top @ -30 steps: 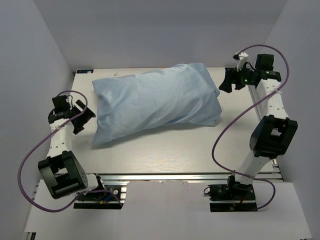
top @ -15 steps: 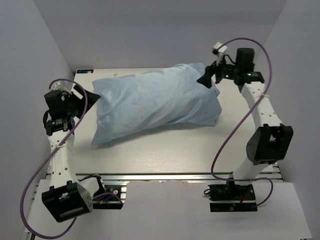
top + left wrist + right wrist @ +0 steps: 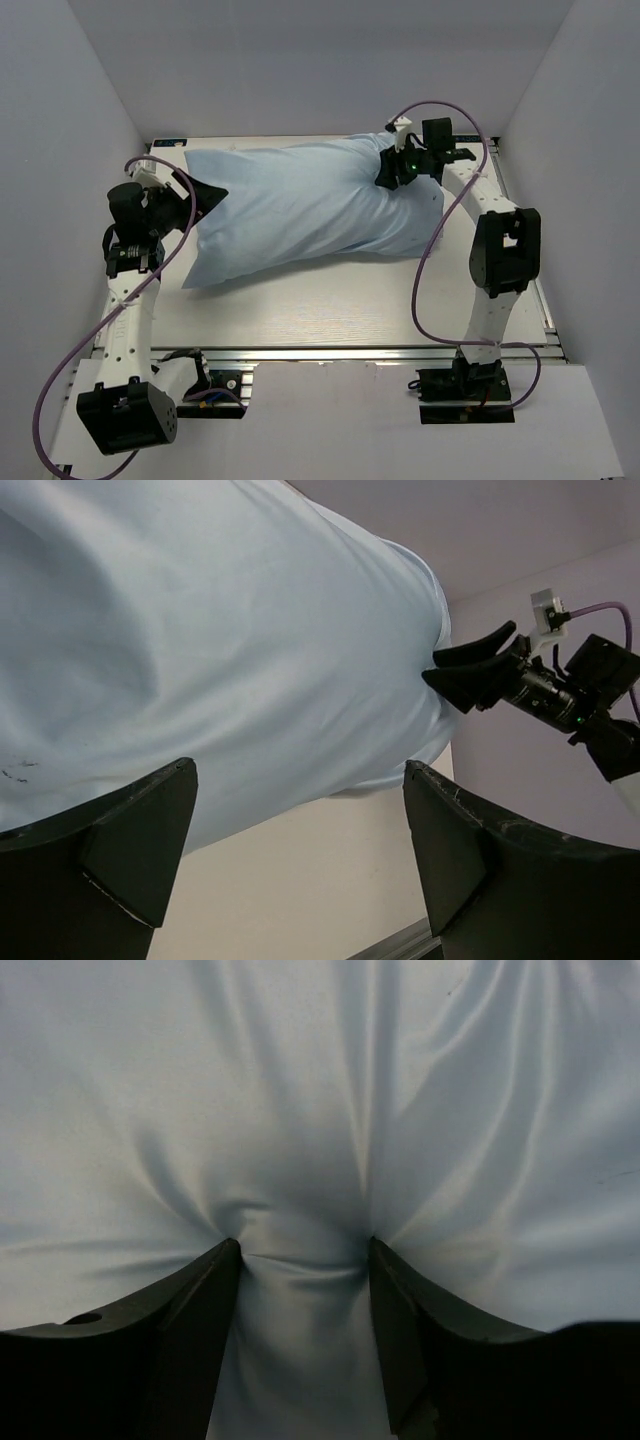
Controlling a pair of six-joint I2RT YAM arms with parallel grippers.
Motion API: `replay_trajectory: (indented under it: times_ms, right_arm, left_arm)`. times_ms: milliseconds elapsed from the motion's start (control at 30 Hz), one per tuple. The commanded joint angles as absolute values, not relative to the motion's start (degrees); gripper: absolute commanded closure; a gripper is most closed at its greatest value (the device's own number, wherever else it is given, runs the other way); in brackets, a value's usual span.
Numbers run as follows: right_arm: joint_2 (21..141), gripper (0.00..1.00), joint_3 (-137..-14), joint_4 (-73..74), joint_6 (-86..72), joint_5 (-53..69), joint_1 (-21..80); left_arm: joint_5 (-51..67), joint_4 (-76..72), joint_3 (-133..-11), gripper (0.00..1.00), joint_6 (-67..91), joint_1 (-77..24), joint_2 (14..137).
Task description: Put the pillow into the pillowcase
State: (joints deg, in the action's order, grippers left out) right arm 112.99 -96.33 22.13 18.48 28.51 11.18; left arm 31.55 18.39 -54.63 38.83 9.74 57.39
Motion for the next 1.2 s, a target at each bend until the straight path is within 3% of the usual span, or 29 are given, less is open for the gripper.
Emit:
replay_trajectory:
  times_ms: [0, 167, 233, 300, 533, 733, 1167]
  right_arm:
    - [111.99, 0.42, -87.74, 32.88, 22.94, 25.22, 9.94]
    - [100.47, 0.34, -78.31, 25.67, 23.03, 27.24, 9.84]
    - [97.04, 0.26, -81.11, 27.85, 23.46, 28.29, 9.76]
    - [93.98, 0.11, -84.35, 28.48, 24.52, 29.27, 9.76]
    - [89.21, 0.11, -90.87, 25.23, 14.70, 27.25, 9.14]
    - [90.44, 0.11, -96.06, 32.16, 4.66, 28.74, 8.97]
    - [77.27, 0.11, -85.88, 28.93, 1.94, 21.71, 7.82]
  left_arm:
    - [32.52, 17.23, -53.79, 0.07, 38.94, 9.58, 55.28]
    - [34.01, 18.62, -54.93, 0.07, 38.41, 9.32, 55.37]
    - [34.19, 19.25, -55.81, 0.06, 38.14, 9.05, 54.67]
    - [34.02, 19.86, -56.51, 0.07, 38.58, 8.97, 53.62]
    - [34.10, 21.09, -58.27, 0.07, 40.61, 8.26, 47.82]
    - [36.56, 23.38, -58.89, 0.02, 40.25, 8.35, 44.04]
    - [39.11, 22.24, -55.99, 0.02, 39.55, 8.26, 37.53]
